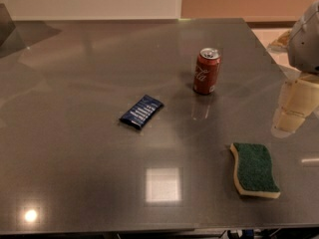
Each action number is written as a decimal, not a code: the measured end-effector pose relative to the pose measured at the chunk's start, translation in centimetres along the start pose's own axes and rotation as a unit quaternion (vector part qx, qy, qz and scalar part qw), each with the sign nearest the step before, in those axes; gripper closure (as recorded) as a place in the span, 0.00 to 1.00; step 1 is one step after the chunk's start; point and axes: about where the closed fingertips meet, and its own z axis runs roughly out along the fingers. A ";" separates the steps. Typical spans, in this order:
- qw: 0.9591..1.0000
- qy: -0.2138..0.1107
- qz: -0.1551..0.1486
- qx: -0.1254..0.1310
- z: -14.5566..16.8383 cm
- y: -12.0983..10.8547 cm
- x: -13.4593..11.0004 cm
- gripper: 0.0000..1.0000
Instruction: Pick sponge
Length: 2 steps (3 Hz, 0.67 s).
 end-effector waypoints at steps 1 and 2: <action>0.997 0.021 -0.067 -0.015 1.8 1.1 -0.5 0.00; 0.987 0.042 -0.145 -0.054 4.1 2.6 -0.2 0.00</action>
Offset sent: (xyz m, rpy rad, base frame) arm -0.0244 0.0104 -0.0866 -0.2521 0.2084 0.5190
